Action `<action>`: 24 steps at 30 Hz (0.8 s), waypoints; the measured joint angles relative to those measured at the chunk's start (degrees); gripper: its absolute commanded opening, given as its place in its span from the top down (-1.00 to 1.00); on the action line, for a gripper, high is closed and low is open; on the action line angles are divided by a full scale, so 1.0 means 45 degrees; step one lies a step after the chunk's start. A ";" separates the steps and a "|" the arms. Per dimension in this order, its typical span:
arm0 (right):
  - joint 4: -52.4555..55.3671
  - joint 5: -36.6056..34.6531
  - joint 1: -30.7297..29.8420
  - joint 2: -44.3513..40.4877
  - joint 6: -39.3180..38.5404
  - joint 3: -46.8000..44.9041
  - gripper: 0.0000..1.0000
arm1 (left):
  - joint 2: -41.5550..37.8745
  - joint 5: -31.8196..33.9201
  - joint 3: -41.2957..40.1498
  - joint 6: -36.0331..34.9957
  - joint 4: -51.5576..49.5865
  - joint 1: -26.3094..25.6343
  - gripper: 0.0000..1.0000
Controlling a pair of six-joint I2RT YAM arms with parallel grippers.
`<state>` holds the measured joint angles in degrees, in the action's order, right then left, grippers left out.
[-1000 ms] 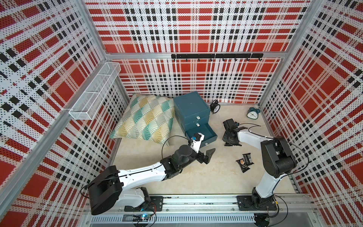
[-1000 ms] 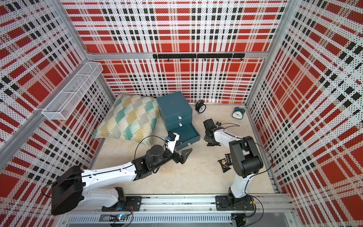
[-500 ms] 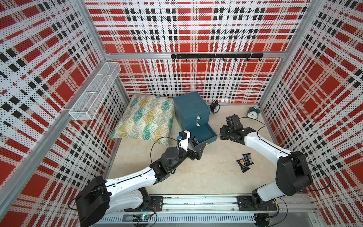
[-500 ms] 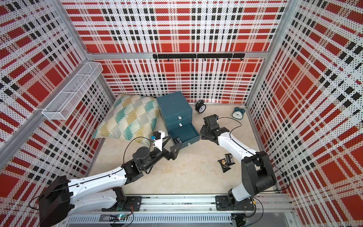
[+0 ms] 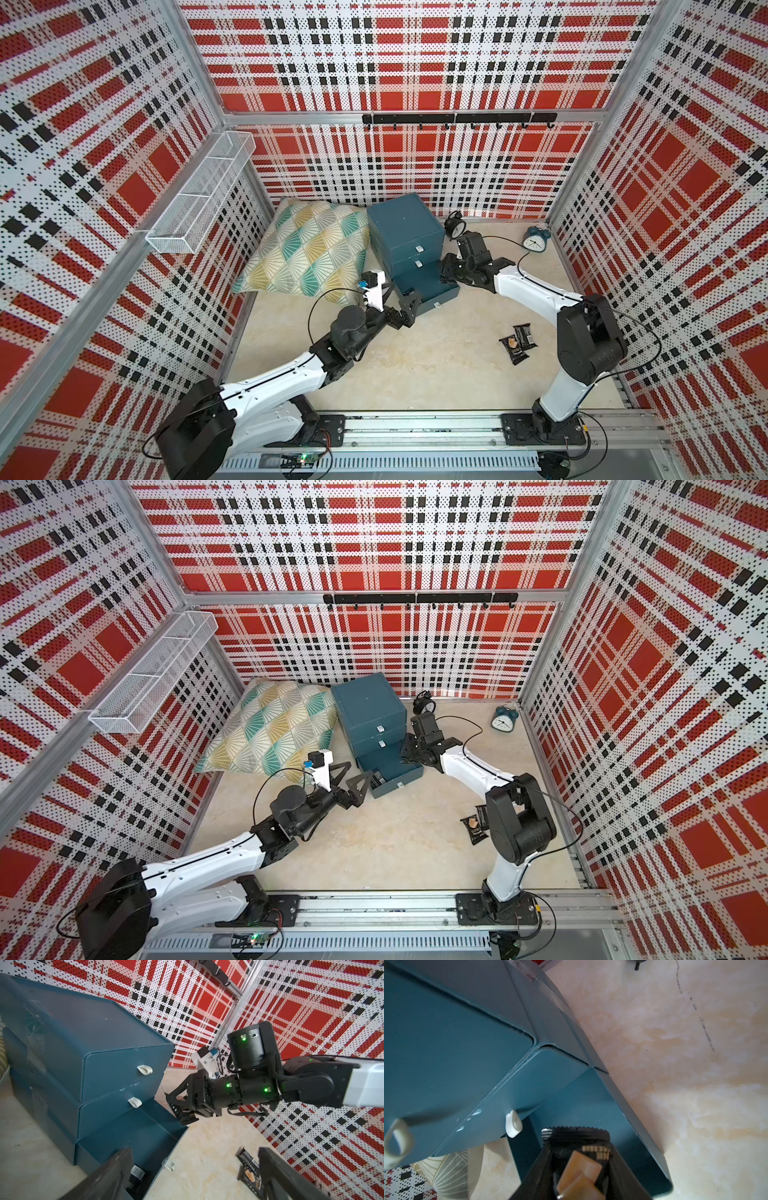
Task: Place the cookies into the drawer by color
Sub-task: Place the cookie in the drawer.
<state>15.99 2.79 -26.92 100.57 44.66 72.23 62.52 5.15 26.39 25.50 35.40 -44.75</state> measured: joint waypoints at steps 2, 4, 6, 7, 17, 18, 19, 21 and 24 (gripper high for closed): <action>-0.0029 0.0053 -0.0083 0.0335 0.0000 0.0209 0.15 | 0.0141 -0.0121 0.0000 0.0253 0.0044 0.0282 -1.00; -0.0073 0.0131 -0.0136 0.0602 0.0000 0.0374 0.09 | 0.0364 -0.0267 0.0000 0.0491 0.0034 0.0593 -1.00; -0.0131 0.0204 -0.0160 0.0865 -0.0010 0.0559 -0.02 | 0.0636 -0.0398 0.0000 0.0729 0.0000 0.0860 -1.00; -0.0175 0.0262 -0.0165 0.0991 0.0000 0.0641 -0.13 | 0.0787 -0.0466 0.0005 0.0840 -0.0044 0.0962 -1.00; -0.0345 0.0277 -0.0185 0.0937 -0.0034 0.0359 -0.68 | 0.2239 -0.1156 0.0699 0.1200 -0.0661 0.1127 -0.99; -0.0325 0.0228 -0.0185 0.0797 -0.0058 0.0204 -0.76 | 0.2346 -0.1190 0.0797 0.1200 -0.0714 0.1107 -0.99; -0.0267 0.0160 -0.0185 0.0563 -0.0044 -0.0005 -0.84 | 0.2453 -0.1243 0.0918 0.1195 -0.0801 0.1073 -0.99; -0.0117 -0.0019 -0.0199 -0.0029 -0.0063 -0.0476 -1.00 | 0.2681 -0.1302 0.1166 0.1156 -0.0952 0.0947 -0.99; 0.0175 -0.0437 -0.0243 -0.1282 -0.0058 -0.1350 -1.00 | 0.3084 -0.1326 0.1608 0.0996 -0.1205 0.0539 -0.99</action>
<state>16.78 0.82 -28.01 94.80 44.40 66.15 76.40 -0.82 33.63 29.98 29.98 -42.33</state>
